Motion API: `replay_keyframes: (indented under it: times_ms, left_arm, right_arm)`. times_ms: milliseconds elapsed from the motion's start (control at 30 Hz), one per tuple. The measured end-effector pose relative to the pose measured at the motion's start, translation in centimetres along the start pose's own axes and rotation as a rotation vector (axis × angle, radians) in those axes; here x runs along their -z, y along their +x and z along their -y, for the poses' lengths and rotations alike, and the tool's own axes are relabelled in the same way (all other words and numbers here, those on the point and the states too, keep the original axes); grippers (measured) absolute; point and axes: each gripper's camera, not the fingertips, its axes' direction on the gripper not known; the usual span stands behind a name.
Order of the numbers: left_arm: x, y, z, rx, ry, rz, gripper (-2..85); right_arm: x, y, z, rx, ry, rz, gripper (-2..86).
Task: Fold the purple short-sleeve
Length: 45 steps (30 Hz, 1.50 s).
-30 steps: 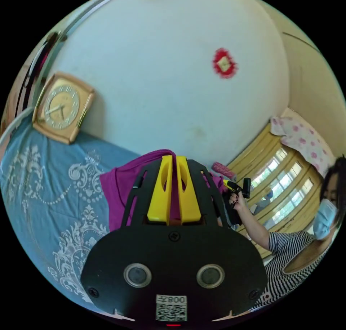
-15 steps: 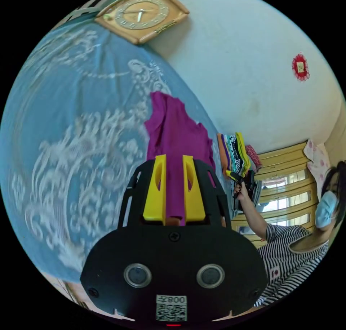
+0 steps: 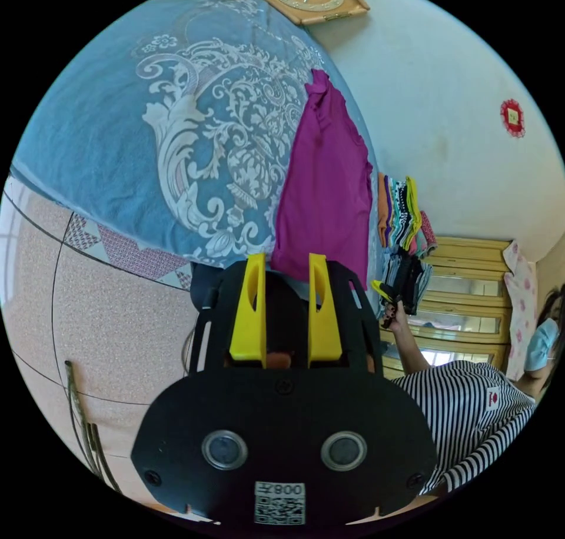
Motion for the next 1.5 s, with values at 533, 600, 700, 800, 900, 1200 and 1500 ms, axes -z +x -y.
replay_keyframes:
  times_ms: [533,600,700,800,900,1200,1500]
  left_arm:
    - [-8.7,0.1,-1.4,0.023,-0.065,0.108,3.0]
    - [-9.4,0.2,-1.6,0.024,-0.071,0.107,2.6]
    - [-10.2,0.9,-1.5,0.006,-0.039,0.022,2.2]
    - [-9.8,2.6,-1.0,-0.042,0.023,-0.055,1.9]
    - [-8.5,4.9,-0.9,-0.129,0.08,-0.128,1.8]
    - [-6.6,6.6,-4.7,-0.21,0.134,-0.091,1.9]
    - [-13.5,-0.3,-5.9,0.104,0.081,-0.09,2.7]
  right_arm:
    - [-8.9,-9.1,-6.2,-0.065,-0.081,-0.179,4.8]
    - [-9.2,-9.8,-6.6,-0.06,-0.095,-0.182,3.4]
    - [-9.6,-10.4,-7.3,-0.048,-0.123,-0.074,1.2]
    - [-8.0,-11.2,-7.8,-0.042,-0.082,0.016,0.5]
    - [-3.8,-13.3,-8.7,0.026,-0.013,0.06,0.2]
    - [3.5,-17.5,-16.1,0.137,0.08,0.065,0.1]
    - [-7.5,-11.4,-18.7,-0.123,-0.084,0.082,0.1]
